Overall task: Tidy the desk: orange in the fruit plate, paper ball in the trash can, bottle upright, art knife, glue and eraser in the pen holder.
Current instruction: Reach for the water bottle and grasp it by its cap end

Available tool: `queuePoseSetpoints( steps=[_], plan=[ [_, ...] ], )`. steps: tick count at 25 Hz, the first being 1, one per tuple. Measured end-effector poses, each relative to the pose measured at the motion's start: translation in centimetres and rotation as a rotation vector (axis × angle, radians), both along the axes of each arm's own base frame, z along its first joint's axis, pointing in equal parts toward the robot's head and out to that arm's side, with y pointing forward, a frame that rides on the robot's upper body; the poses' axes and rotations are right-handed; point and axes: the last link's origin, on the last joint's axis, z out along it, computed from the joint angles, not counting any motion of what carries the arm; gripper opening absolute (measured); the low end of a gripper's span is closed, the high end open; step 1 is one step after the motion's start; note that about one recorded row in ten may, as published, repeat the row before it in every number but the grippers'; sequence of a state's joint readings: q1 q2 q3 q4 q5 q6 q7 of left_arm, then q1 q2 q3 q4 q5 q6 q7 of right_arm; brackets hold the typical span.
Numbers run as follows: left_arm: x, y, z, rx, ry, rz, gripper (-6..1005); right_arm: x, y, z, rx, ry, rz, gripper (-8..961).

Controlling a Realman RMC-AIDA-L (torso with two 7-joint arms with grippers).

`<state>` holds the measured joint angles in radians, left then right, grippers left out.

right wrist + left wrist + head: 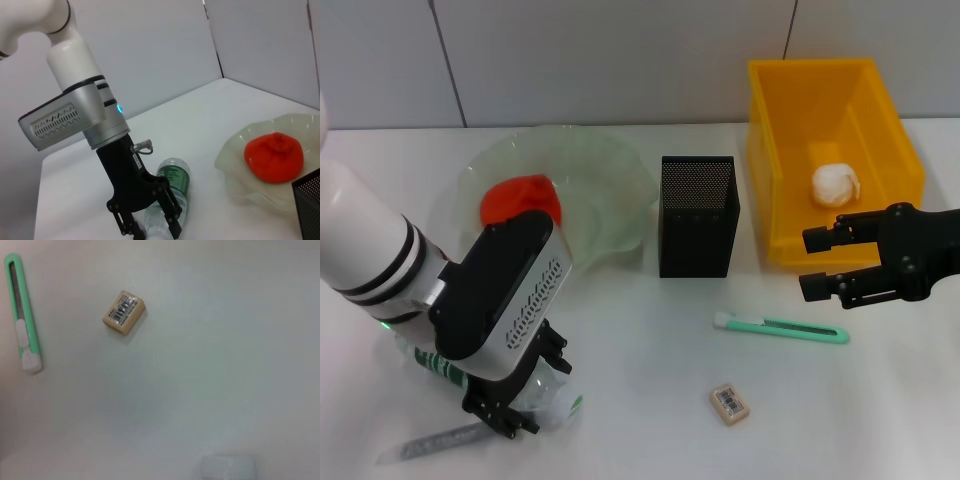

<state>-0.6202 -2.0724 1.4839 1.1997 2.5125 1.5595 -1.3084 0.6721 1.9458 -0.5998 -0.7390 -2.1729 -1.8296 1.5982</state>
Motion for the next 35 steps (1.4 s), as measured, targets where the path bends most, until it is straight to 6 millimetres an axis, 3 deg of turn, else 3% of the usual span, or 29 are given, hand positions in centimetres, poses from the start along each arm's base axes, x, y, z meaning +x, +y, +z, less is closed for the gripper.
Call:
queuePoseSetpoints(
  steps=[15,22,35],
  plan=[
    [1.3,-0.3,-1.4,0.001,0.023,-0.029,691,-0.3,0.3,0.4,0.005,-0.018,0.021,774],
    [1.4,-0.2,-1.5,0.015,0.019,-0.025,543,-0.4,0.4,0.4,0.006,-0.026,0.031,774],
    [1.5,0.0,-1.9,0.031,0.024,-0.044,505,-0.7,0.5,0.5,0.003,-0.030,0.049,774]
  ],
)
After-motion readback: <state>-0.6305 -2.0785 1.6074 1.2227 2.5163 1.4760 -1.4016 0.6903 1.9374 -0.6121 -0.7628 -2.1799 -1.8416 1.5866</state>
